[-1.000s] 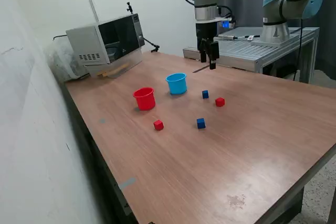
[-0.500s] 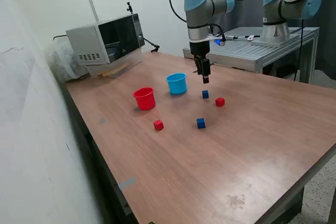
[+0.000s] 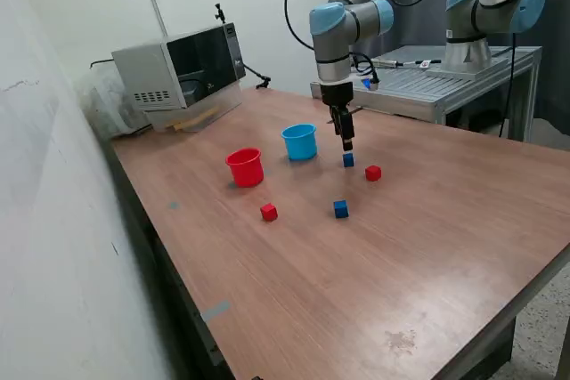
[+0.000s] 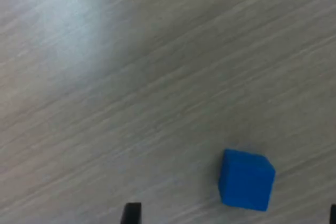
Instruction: Place red objects in the red bin, and blue objects in the blue bin.
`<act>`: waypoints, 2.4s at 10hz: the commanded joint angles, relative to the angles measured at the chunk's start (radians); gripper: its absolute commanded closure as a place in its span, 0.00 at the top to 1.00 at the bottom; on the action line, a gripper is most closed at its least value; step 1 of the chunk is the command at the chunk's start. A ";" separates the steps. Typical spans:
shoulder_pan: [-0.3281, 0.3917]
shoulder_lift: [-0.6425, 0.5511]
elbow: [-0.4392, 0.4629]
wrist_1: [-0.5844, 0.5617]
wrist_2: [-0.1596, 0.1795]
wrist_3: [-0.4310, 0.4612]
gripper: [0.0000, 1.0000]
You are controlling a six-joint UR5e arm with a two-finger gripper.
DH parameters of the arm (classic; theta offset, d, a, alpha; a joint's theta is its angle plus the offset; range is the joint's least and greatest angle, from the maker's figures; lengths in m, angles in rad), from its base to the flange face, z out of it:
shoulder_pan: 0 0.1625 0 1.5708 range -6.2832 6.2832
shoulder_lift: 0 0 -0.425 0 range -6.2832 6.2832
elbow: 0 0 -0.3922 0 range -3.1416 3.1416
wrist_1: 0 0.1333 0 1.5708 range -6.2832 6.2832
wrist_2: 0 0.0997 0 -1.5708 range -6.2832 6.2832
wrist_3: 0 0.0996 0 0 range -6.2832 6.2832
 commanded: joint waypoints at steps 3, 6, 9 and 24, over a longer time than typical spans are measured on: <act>0.000 0.030 -0.004 -0.001 0.000 0.000 1.00; 0.004 0.057 -0.013 -0.001 0.000 -0.001 1.00; 0.009 0.067 -0.016 -0.001 0.000 -0.003 0.00; 0.008 -0.259 -0.073 0.184 0.007 -0.279 0.00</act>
